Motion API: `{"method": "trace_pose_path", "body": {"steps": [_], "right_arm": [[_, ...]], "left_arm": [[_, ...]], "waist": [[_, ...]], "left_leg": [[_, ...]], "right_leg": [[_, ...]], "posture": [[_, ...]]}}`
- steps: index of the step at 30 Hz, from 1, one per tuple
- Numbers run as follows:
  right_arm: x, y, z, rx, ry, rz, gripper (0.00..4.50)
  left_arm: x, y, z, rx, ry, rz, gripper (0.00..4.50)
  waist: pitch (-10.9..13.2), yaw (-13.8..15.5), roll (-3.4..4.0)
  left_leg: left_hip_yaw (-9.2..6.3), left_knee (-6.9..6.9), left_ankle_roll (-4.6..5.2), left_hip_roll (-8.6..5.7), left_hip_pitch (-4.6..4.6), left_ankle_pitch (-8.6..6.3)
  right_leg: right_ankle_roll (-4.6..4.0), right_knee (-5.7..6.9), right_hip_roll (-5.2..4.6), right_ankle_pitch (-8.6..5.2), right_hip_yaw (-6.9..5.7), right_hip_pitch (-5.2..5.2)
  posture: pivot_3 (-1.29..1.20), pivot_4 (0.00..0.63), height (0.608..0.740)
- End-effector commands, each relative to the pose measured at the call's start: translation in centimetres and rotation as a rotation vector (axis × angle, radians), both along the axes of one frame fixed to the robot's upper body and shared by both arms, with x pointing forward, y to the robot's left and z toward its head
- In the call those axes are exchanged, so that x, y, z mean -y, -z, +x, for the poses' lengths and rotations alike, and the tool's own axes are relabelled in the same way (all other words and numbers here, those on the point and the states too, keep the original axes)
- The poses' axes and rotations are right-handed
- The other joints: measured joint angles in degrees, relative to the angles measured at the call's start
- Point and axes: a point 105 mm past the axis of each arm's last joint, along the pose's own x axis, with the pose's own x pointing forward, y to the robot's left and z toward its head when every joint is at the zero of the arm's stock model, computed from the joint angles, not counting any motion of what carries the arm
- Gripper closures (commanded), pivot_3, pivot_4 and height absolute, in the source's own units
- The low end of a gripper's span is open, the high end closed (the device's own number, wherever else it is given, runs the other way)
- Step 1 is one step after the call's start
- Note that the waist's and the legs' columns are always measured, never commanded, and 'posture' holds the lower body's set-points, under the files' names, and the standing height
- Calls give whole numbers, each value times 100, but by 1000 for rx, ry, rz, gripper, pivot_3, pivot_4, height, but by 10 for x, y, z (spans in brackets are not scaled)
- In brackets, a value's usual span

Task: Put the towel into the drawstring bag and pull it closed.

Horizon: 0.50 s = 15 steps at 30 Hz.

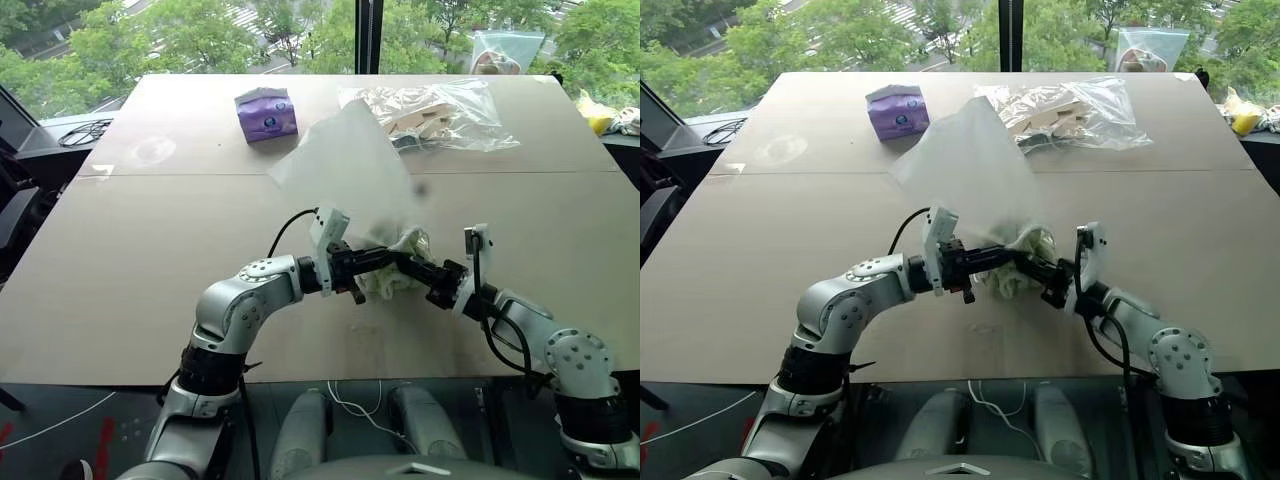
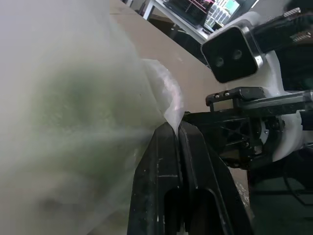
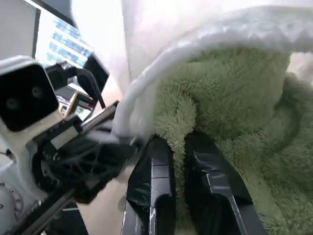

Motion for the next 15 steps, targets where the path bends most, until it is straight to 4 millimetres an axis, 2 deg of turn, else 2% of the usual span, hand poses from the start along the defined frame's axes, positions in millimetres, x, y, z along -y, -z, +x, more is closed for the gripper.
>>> {"method": "trace_pose_path", "body": {"steps": [1, 5, 9, 11, 15], "right_arm": [[6, -45, 9, 66, 56, 384, 4419], [13, -52, 15, 26, 118, 611, 4419], [8, -68, 21, -15, 148, 738, 4419], [3, -71, 26, -65, 170, 740, 4419], [-6, -57, 33, -226, 241, 631, 4419]], "left_arm": [[8, -6, -18, 0, 98, -25, 4500], [9, -8, -24, -8, 125, -40, 4500], [12, -10, -30, -17, 155, -53, 4500], [13, -10, -30, -15, 155, -54, 4500], [13, -12, -21, -8, 123, -70, 4500]], "waist": [[1, 1, 3], [1, 12, 3], [3, -1, 6], [3, -14, 6], [2, -8, 6]], "left_leg": [[-2, -4, 0, 0, 0, 0], [-1, -6, 0, -5, -7, 0], [-3, -5, 0, -2, -6, 0], [-3, -5, 0, -2, -2, 0], [-6, -5, 0, -2, 3, 0]], "right_leg": [[2, 0, 0, 1, -2, 0], [12, -8, -9, 7, -2, 1], [11, -7, -7, 7, -3, -1], [9, -6, -6, 6, -4, 0], [-4, 5, -4, -1, -5, -1]], "posture": [[0, 150, 740], [0, 150, 740], [0, 150, 740], [0, 150, 740], [0, 150, 740]]}}
